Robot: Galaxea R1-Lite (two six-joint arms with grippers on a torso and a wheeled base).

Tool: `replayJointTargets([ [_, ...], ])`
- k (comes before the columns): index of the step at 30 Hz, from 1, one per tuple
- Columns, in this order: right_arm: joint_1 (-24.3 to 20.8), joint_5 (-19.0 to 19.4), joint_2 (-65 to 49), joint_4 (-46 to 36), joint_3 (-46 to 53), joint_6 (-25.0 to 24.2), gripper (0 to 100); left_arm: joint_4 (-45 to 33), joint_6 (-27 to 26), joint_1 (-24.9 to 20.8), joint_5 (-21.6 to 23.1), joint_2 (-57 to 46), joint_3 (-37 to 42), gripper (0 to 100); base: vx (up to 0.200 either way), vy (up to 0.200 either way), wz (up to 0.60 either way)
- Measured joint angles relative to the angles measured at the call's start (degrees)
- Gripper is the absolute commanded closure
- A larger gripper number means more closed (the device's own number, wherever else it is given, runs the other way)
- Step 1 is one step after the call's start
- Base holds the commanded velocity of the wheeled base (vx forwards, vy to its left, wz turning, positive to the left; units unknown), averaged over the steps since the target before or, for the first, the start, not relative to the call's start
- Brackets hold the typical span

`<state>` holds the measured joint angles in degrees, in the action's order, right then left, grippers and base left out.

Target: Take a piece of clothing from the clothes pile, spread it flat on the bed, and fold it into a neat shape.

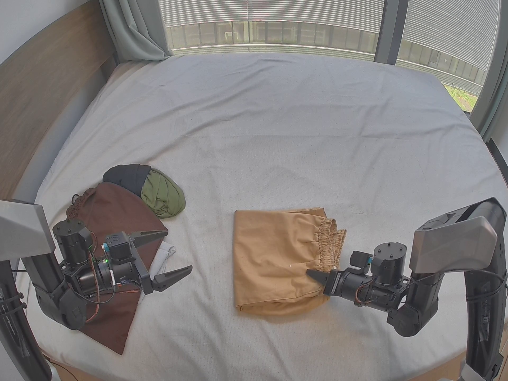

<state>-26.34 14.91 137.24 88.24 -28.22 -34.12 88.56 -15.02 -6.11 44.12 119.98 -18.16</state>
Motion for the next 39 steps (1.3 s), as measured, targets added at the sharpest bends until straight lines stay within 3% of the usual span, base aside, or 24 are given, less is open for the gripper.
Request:
replayJointTargets([
  [15,-2.2,0.3,-5.9,0.0,0.9,0.0,100,0.0,0.0,0.0,0.0,0.0,0.1,0,0.0,0.0,0.0],
  [39,-5.0,3.8,-11.8,0.0,-1.6,0.2,100,0.0,0.0,-0.3,0.0,-0.1,0.3,0,0.0,0.0,0.0],
])
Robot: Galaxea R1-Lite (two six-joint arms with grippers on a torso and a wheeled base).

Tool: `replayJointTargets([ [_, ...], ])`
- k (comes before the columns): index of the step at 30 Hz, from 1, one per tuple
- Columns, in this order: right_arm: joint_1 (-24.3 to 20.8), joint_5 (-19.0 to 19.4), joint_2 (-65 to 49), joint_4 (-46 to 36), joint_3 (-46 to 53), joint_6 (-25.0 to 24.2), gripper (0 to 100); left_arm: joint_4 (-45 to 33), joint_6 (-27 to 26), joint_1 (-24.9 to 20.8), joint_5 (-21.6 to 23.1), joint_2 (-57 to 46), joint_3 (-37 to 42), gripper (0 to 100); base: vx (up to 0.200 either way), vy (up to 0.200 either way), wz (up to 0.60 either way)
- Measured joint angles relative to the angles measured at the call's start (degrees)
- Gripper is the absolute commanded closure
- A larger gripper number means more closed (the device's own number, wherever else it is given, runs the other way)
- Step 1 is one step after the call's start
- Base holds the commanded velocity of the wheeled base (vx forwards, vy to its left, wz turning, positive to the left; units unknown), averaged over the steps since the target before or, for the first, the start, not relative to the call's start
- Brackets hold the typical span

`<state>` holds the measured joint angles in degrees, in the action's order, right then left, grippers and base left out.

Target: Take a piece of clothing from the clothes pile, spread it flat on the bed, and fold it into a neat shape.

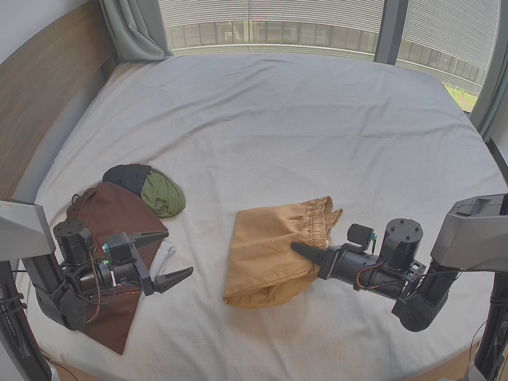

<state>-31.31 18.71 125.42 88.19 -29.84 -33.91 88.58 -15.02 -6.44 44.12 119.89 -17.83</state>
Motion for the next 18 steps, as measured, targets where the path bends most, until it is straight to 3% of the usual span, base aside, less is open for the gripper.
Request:
replayJointTargets([
  [18,0.9,5.5,-2.2,-0.7,-6.6,-2.6,100,0.0,0.0,-0.2,0.0,-0.4,0.8,0,0.0,0.0,0.0],
])
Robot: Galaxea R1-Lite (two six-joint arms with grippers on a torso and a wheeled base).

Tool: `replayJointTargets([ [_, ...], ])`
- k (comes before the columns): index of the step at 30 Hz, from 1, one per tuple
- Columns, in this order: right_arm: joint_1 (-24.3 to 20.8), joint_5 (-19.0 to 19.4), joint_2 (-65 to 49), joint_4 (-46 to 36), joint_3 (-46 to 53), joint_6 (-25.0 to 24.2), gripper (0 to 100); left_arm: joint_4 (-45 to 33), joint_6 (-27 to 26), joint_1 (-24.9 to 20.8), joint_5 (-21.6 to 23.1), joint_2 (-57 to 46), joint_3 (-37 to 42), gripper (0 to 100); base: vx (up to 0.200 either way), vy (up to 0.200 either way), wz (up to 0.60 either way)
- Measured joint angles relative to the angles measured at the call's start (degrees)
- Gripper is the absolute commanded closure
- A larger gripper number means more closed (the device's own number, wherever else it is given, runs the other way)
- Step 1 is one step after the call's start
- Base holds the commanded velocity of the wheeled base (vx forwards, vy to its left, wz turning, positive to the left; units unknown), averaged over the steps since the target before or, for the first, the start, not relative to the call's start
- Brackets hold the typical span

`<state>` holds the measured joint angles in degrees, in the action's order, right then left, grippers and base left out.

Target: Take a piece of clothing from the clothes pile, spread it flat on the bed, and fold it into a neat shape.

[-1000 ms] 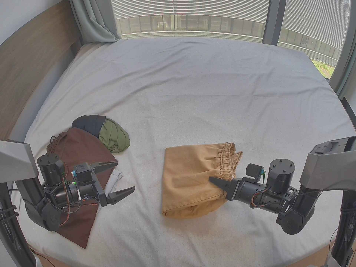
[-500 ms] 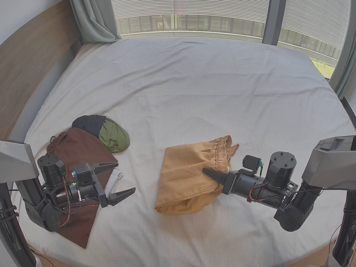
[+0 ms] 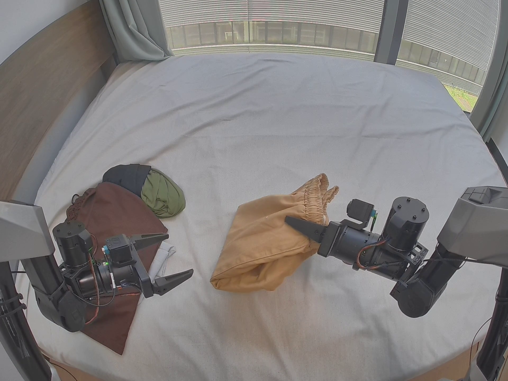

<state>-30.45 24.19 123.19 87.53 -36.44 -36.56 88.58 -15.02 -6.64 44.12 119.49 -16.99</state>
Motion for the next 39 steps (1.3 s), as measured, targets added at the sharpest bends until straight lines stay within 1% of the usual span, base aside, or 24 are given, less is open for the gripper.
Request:
replayJointTargets([
  [7,0.6,1.2,-0.3,-0.5,-2.5,0.0,100,0.0,0.0,0.0,0.0,-0.2,0.3,0,0.0,0.0,0.0],
  [17,2.4,1.3,-0.4,-7.6,-10.2,0.0,100,0.0,0.0,0.0,0.0,-0.3,0.4,0,0.0,0.0,0.0],
  [29,3.7,1.4,0.5,-19.2,-23.6,0.0,100,0.0,0.0,0.0,0.0,-0.3,0.4,0,0.0,0.0,0.0],
  [39,3.7,1.5,6.1,-28.2,-39.1,0.0,100,0.0,0.0,0.0,0.0,-0.7,1.0,0,0.0,0.0,0.0],
])
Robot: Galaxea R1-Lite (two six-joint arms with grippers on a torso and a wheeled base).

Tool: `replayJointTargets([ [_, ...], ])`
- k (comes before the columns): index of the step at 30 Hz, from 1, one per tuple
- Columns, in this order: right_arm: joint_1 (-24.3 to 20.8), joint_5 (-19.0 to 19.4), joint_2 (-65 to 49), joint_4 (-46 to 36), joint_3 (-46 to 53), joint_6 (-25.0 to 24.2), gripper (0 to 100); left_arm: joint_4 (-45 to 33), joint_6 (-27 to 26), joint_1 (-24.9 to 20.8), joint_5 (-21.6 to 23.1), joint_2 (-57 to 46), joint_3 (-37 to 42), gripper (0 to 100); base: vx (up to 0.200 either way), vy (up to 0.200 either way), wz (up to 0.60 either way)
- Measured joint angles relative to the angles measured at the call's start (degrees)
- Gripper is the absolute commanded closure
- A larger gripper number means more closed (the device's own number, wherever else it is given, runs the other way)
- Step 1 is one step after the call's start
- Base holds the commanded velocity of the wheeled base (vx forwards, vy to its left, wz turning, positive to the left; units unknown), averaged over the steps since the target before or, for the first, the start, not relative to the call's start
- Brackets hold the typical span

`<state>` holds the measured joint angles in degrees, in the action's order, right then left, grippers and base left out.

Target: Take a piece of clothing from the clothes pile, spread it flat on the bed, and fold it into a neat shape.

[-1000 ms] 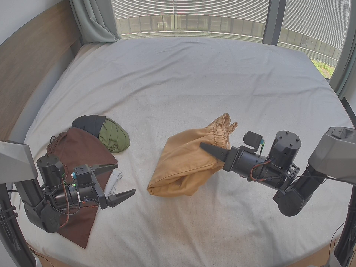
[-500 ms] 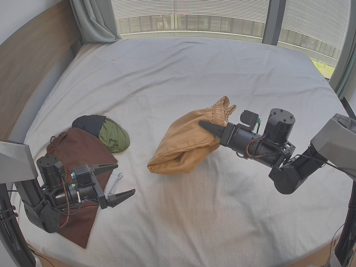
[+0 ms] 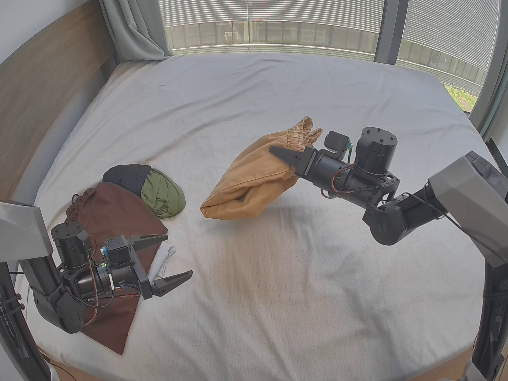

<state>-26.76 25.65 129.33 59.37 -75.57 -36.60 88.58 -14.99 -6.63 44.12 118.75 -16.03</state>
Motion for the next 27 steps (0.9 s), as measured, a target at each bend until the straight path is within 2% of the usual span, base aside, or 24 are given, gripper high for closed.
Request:
replayJointTargets([
  [12,0.6,0.0,9.3,-3.0,-8.0,0.0,100,0.0,0.1,0.1,0.0,-0.2,0.3,0,0.0,0.0,0.0],
  [27,1.0,0.0,10.5,-7.1,-14.7,0.0,100,0.0,0.0,0.1,0.0,-0.1,0.3,0,0.0,0.0,0.0],
])
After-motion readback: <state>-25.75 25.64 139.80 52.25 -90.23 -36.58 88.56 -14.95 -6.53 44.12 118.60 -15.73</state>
